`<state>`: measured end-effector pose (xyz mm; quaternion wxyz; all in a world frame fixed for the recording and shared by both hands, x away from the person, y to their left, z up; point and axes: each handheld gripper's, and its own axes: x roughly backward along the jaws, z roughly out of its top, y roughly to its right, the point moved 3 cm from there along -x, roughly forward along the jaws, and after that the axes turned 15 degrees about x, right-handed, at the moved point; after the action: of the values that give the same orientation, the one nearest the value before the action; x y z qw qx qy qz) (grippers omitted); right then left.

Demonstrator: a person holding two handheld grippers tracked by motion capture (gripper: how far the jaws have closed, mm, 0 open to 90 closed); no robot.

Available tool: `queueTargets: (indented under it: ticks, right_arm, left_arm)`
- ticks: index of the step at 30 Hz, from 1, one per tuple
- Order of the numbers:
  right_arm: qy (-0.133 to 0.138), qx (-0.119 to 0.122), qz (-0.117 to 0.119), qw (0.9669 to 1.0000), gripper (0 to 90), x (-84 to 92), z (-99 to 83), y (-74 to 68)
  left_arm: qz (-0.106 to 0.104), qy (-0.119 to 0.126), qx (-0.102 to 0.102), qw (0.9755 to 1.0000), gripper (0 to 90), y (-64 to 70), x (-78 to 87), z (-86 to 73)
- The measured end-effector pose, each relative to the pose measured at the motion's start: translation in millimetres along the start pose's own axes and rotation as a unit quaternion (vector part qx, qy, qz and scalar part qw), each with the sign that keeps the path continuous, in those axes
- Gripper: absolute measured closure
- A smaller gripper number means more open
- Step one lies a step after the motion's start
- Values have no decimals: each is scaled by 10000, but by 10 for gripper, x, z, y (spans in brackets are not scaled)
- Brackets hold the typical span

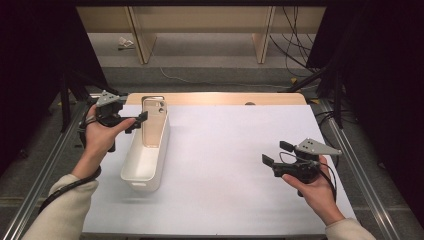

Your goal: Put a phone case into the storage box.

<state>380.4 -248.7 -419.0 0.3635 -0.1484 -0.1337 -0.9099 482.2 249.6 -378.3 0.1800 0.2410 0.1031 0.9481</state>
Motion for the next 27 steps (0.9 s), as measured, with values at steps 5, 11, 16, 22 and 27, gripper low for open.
queueTargets:
  ticks: [5, 11, 16, 22, 27]
  right_arm:
    - [-10, -13, -6, 10000, 161, -6, -8, 16]
    - [-8, -21, -18, 10000, 161, -7, -10, 24]
    - [-22, -19, -24, 10000, 161, -5, -13, 33]
    - [-23, -22, -23, 10000, 161, -6, -17, 39]
    - [-28, -39, -31, 10000, 161, -10, -21, 46]
  left_arm:
    - [-52, -45, -8, 10000, 0, 8, 81, -129]
    - [-117, -34, 75, 9999, 0, 5, 173, -280]
    - [-215, -35, 77, 9997, 0, 43, 263, -381]
    - [-331, -35, 38, 9994, 0, 121, 354, -487]
    - [-423, -81, -6, 9991, 0, 188, 415, -567]
